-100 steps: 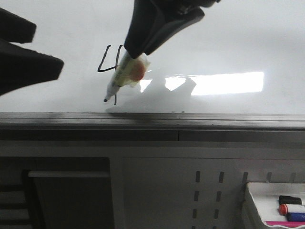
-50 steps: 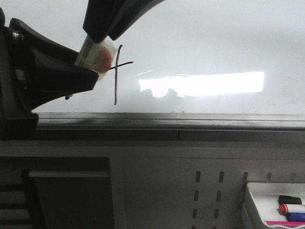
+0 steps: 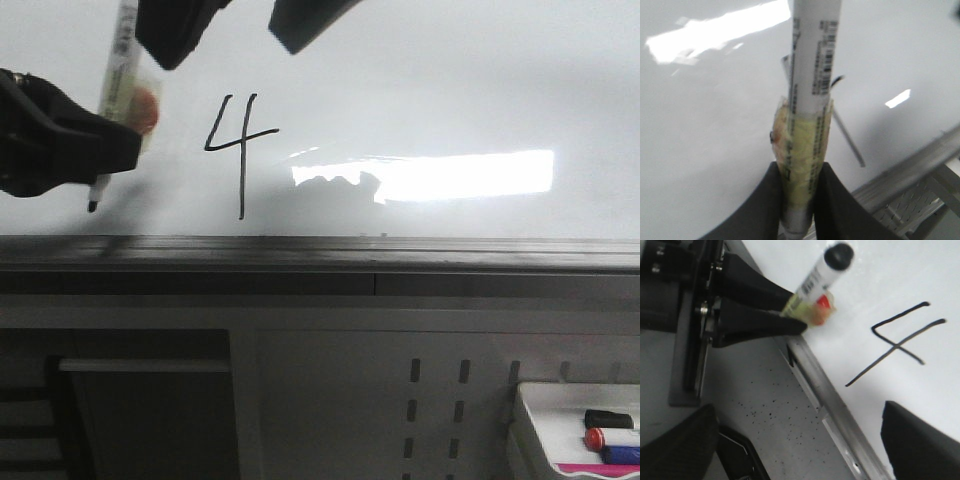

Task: Write number 4 on whiteboard

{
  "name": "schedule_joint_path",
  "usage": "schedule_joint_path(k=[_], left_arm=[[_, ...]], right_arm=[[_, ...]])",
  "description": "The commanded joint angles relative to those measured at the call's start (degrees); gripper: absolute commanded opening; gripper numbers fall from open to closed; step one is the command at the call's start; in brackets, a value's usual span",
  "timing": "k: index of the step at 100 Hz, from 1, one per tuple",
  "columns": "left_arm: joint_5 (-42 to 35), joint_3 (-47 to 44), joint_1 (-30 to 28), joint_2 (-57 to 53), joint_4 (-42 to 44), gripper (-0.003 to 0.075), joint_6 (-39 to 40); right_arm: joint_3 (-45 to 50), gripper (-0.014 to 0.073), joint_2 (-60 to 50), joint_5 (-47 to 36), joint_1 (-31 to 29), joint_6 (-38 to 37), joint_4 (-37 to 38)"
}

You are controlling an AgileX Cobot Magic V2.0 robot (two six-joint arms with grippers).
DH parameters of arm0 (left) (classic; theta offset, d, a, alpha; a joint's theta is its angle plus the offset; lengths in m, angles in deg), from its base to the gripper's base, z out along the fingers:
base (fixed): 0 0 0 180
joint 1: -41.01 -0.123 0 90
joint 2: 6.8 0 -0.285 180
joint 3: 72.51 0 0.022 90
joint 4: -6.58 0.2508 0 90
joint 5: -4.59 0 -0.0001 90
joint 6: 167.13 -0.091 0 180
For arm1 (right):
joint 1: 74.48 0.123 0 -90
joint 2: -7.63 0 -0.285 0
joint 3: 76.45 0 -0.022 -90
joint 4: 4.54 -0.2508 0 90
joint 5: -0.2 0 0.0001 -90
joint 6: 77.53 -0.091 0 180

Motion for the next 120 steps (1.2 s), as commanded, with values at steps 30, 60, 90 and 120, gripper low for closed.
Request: schedule_joint_path(k=[30,60,90,120], left_arm=[[15.50,14.82,-2.91,4.41,-19.45,0.0003,1.15],[18.52,16.57,-4.50,7.16,-21.27,0.0355,1.15],[21.32,16.57,-4.50,-0.83,-16.64,0.0356,1.15],[22.36,10.01,-4.50,-20.62,-12.19,-0.0017,1.15]], right_arm=[[-2.49,0.0594,-4.82,-2.98,-1.29,0.41,0.18],[-2.49,0.0594,-4.82,-1.54,-1.29,0.31,-0.38],[-0.50,0.0265,-10.10,-1.72,-4.69,-1.49,-0.38],[14.20,-0.0064,-25.06,-9.53,-5.54,-1.64,0.07]])
